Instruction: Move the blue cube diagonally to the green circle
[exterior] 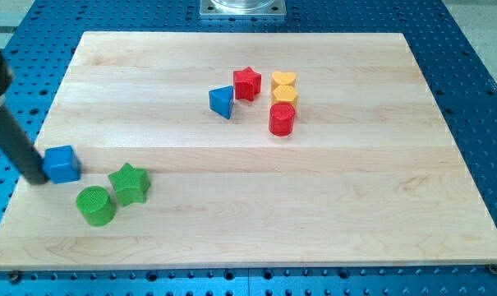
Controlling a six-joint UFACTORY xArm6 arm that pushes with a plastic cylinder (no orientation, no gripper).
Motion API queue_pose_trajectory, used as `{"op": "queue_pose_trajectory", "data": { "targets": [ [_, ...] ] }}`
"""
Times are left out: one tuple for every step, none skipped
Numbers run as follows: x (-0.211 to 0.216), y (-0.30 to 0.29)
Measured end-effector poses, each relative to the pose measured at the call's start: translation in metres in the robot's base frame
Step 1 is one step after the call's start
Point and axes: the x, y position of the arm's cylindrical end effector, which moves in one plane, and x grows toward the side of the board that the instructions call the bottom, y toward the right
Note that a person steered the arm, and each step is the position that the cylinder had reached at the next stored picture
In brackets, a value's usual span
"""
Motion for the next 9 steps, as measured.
{"op": "queue_pose_trajectory", "data": {
  "targets": [
    [-0.032,0.048],
    [-0.011,0.031],
    [0.017,-0.014],
    [0.016,0.038],
    [-0.026,0.094],
    [-0.018,0.109],
    [0.018,0.094],
    [-0.001,0.120],
    [-0.039,0.133]
  ]
}}
